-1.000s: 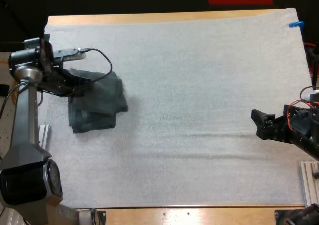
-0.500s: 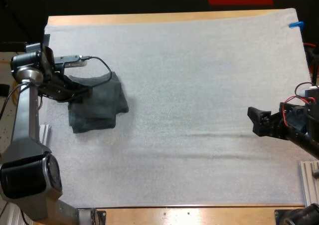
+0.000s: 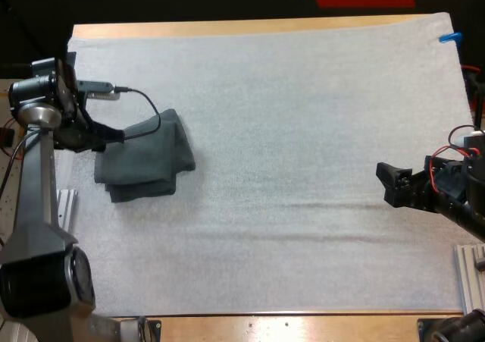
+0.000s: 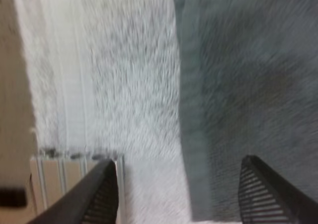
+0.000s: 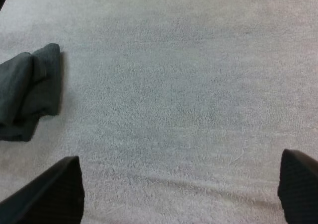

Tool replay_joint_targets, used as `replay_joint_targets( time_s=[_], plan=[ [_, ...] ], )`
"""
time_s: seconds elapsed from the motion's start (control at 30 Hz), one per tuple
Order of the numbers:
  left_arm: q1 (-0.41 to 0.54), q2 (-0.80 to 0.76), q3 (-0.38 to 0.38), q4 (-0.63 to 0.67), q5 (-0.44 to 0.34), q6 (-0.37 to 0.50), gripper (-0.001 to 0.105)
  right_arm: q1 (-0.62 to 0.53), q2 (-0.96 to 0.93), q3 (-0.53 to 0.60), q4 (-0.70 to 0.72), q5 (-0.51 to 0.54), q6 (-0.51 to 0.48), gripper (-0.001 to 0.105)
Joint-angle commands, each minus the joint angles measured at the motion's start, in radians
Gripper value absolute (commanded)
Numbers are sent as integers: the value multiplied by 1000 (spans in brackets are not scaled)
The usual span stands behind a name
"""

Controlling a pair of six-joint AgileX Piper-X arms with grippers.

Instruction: Pick towel from pile fold and stack

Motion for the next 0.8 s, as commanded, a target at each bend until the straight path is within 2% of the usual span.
replay_joint_targets(
  time_s=[0.0,0.13,0.37,0.57,0.77],
  plan=[
    [-21,-27,-9,-24,38,-10,51,-3,-4,0,-7,-9,-2,77],
    [-63,-18,4,-76,77,-10,51,-3,-4,0,-7,-9,-2,77],
    [-147,86,56,-133,57,-35,51,-3,-4,0,-7,-9,-1,77],
    [-158,202,59,-96,51,-61,51,-3,-4,0,-7,-9,21,77],
    [-158,183,38,-53,-14,-61,51,-3,-4,0,-7,-10,21,77]
  ],
)
